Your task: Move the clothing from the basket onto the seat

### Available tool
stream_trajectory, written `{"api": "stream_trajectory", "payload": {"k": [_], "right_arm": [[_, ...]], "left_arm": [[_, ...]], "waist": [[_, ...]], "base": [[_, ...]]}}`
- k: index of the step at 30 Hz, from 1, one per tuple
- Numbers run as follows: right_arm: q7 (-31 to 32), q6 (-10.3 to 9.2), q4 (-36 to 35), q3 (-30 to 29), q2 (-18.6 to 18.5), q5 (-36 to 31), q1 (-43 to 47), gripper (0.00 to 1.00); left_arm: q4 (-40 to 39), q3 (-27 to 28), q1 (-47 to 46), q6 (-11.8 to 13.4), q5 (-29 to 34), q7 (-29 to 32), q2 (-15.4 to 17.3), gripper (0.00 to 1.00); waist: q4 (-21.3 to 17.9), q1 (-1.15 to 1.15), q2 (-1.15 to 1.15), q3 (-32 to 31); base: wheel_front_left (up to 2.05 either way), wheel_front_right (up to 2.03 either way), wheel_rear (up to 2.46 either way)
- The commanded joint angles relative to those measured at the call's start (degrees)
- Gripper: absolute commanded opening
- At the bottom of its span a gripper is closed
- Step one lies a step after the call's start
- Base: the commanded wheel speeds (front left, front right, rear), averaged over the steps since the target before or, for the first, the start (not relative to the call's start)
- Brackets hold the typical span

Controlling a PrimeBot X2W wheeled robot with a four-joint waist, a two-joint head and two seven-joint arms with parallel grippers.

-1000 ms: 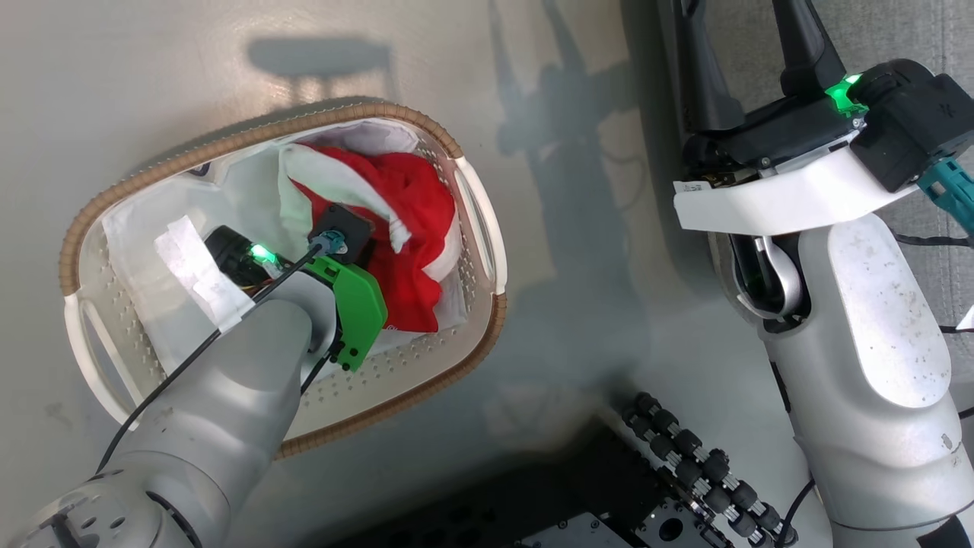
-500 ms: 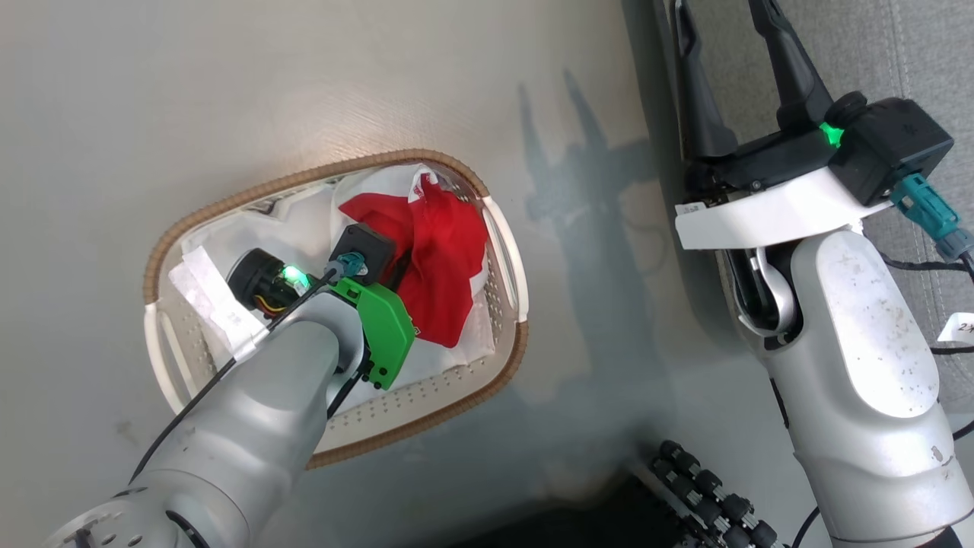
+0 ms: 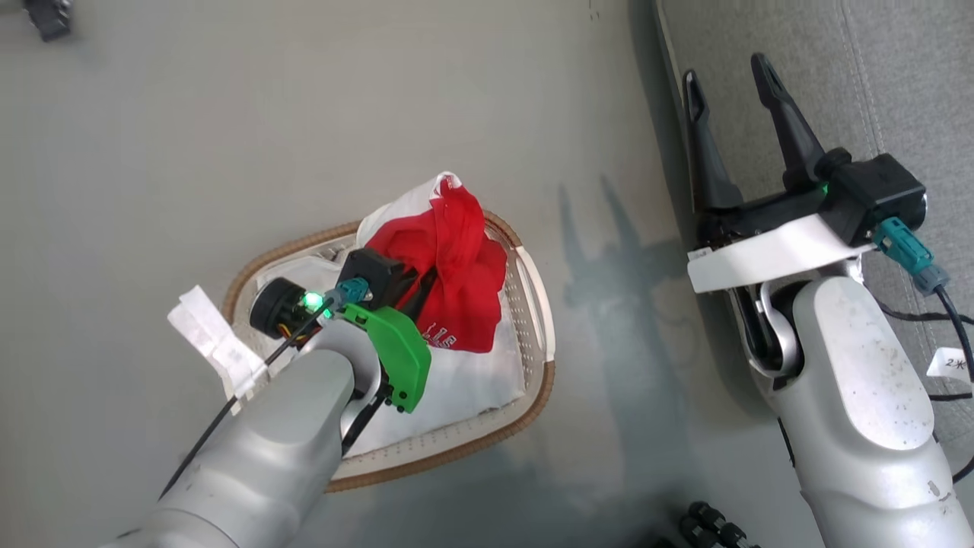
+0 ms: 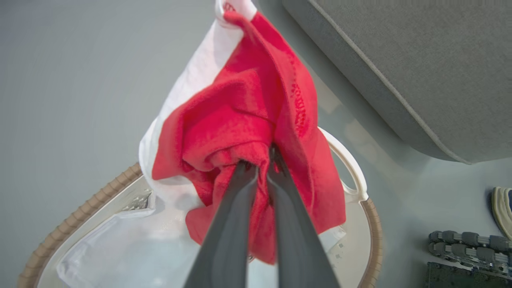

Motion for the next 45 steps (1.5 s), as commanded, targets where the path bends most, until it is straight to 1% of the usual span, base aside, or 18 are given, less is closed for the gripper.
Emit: {"api": "stream_trajectory", "payload": {"k": [1,17,24,29,37,45], "right_arm": [[-0.27,-0.08,0.32,-0.38,-0.22,-0.54,1.42,1.00],[-0.27,-0.08,3.46,-1.77,-0.22,-1.76,8.47,1.00],[-0.27,-0.08,4.84,-1.58,-0.22,-1.78,11.28,1.00],[-0.27,-0.08,5.50,-1.30,-0.22,-1.49,13.72,1.00],[-0.27,-0.08,6.29,-0.67,-0.21,-1.22,16.04,1.00],[-0.27,-0.08,6.55,-0.14,-0.22,-0.98,17.44,1.00]], "left_arm": [[-0.60,1.01,1.50,-0.15,0.82,-0.03,0.44,0.00],[-8.30,13.88,12.52,-0.15,7.31,-0.05,0.73,0.00],[-12.58,20.01,16.37,-0.15,10.17,-0.05,0.14,0.00],[-15.69,22.98,17.76,-0.15,12.11,-0.05,-0.36,0.00],[-23.25,27.27,18.14,-0.15,15.12,-0.04,-1.20,0.00],[-33.47,30.62,17.55,-0.15,17.76,-0.04,-2.05,0.00]], "waist": [[2.30,0.00,0.00,-3.76],[6.67,0.00,0.00,-15.06],[7.91,0.00,0.00,-19.68],[8.74,0.00,0.00,-22.54],[9.15,0.00,0.00,-25.06],[9.05,0.00,0.00,-26.26]], "base": [[0.00,0.00,0.00],[0.00,0.00,0.00],[0.00,0.00,0.00],[0.00,0.00,0.00],[0.00,0.00,0.00],[0.00,0.00,0.00]]}}
